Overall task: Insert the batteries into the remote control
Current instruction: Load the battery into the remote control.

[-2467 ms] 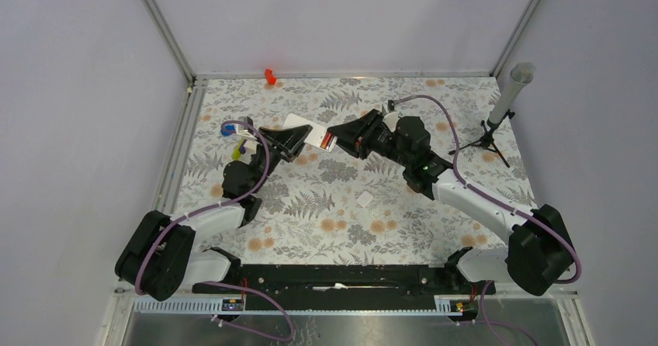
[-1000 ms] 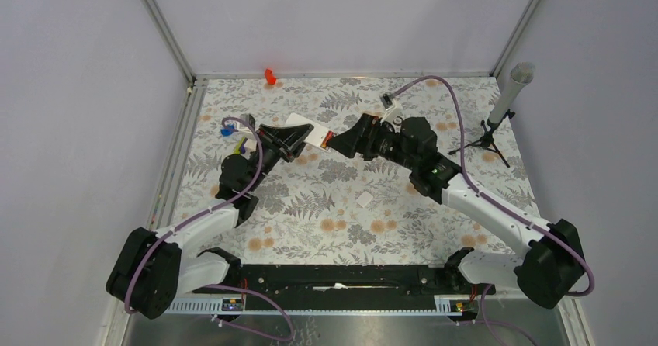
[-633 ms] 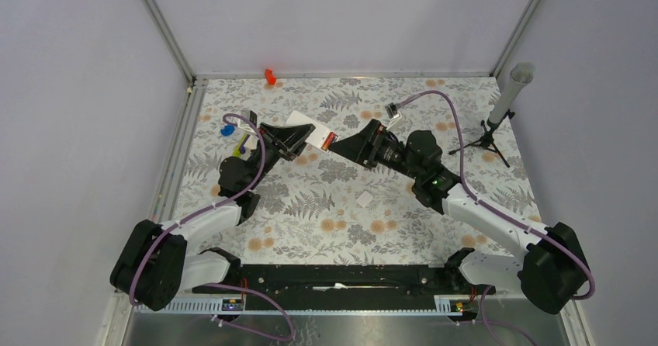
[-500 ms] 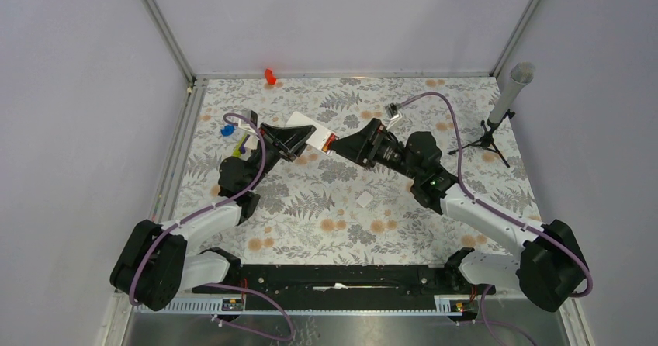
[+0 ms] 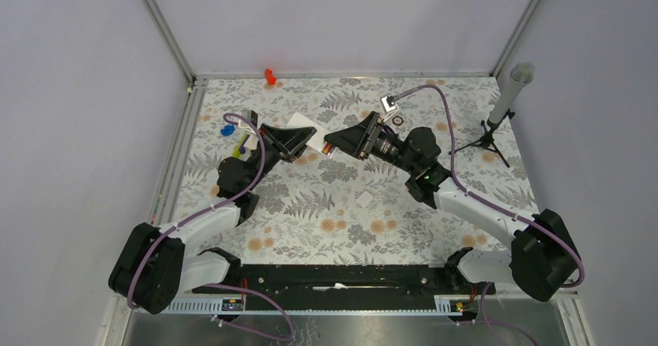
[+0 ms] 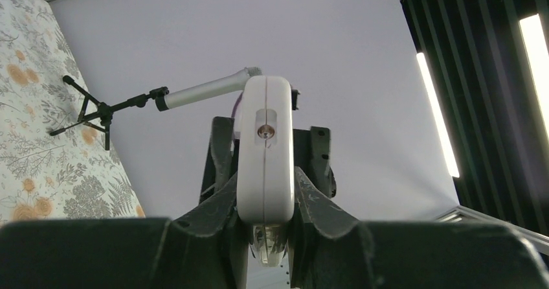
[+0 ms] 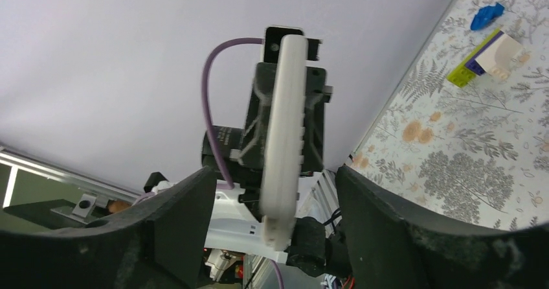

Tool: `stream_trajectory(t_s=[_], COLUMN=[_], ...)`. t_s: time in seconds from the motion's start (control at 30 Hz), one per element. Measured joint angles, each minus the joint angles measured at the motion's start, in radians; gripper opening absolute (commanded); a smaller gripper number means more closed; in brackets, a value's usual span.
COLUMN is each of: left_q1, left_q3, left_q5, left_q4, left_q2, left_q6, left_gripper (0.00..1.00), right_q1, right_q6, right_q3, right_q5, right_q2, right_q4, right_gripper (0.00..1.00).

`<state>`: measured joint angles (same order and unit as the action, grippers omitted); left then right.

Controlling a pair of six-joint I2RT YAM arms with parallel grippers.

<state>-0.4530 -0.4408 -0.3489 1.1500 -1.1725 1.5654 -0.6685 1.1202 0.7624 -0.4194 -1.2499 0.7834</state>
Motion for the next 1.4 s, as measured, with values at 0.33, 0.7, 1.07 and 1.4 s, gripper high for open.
stream_trajectory(t_s=[0.33, 0.7, 1.07, 1.4], left_q1=[0.003, 0.009, 0.103, 0.114], left_q3=[0.000, -0.001, -0.114, -0.114], left_q5=[-0.008, -0.026, -0.220, -0.283], left_q4=[-0.039, -0.130, -0.373, -0.402], left_q2=[0.021, 0.114, 0.174, 0.163], left_q6=[-0.018, -0.064, -0.177, -0.180], left_gripper=[0.16, 0.63, 0.21, 0.00], right_q1=[-0.001, -0.001, 0.011, 0.023], right_q6=[0.024, 0.040, 0.111, 0.022], right_q3=[0.023, 0.023, 0.024, 0.095], right_q5=[-0.024, -0.051, -0.167, -0.227], right_q2=[-0.053, -0.055, -0.055, -0.070], right_q4=[-0.015, -0.014, 0.008, -0.128], right_gripper=[0.14, 0.09, 0.11, 0.90])
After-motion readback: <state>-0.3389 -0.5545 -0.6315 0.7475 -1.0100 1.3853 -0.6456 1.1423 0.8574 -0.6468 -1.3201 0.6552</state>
